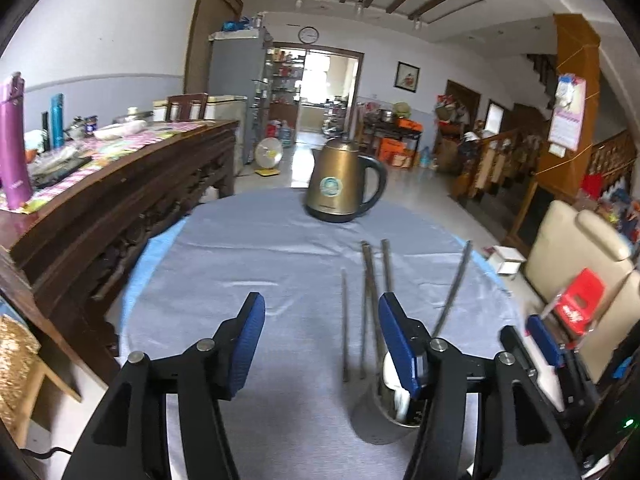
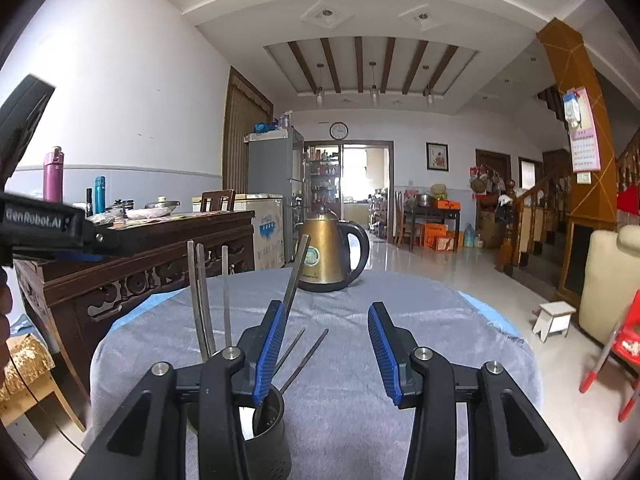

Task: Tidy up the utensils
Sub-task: 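Lower both utensils into the holder cup and open both tools, then move both tools back toward the two remaining dark chopsticks, then grasp a dark chopstick with the right tool, then grasp the last dark chopstick with the left tool, then lift both chopsticks and carry them over the holder cup, then lower both chopsticks into the holder cup and open both tools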

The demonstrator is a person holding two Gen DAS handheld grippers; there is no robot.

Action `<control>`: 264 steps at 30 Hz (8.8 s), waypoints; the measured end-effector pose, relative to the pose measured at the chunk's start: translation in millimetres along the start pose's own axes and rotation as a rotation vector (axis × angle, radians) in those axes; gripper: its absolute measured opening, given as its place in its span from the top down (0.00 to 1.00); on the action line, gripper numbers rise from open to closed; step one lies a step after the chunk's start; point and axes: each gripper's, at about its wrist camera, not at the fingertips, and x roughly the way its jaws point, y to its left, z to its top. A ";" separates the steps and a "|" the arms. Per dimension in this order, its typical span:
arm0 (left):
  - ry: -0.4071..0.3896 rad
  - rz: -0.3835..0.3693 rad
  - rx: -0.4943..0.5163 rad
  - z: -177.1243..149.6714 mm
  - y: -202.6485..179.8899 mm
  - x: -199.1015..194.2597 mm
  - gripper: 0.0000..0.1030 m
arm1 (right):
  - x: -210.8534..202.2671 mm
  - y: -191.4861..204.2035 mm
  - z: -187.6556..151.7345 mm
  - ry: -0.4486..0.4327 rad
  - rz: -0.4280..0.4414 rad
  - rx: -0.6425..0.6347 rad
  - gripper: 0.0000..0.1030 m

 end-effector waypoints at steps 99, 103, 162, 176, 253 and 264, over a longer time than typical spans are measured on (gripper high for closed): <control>0.339 0.236 0.114 -3.7 82.7 211.0 0.36 | 411.2 -20.0 -44.5 1.044 0.029 0.255 0.75; 0.342 0.207 0.121 4.6 76.9 220.7 0.36 | 415.0 -9.6 -46.0 1.042 -0.013 0.166 0.91; 0.502 -0.102 0.094 72.6 -4.1 315.9 0.95 | 318.7 -110.5 -14.2 0.806 0.117 0.203 0.94; 0.183 -0.043 0.018 103.8 37.2 173.8 0.95 | 192.9 -82.8 43.8 0.471 0.093 0.170 0.94; -0.110 -0.271 0.122 124.0 -34.2 -49.6 0.96 | -21.6 -17.4 163.2 0.067 0.197 0.039 0.94; -0.047 -0.281 0.133 102.1 -49.1 -37.3 0.95 | -11.4 -20.3 138.7 0.125 0.222 0.081 0.94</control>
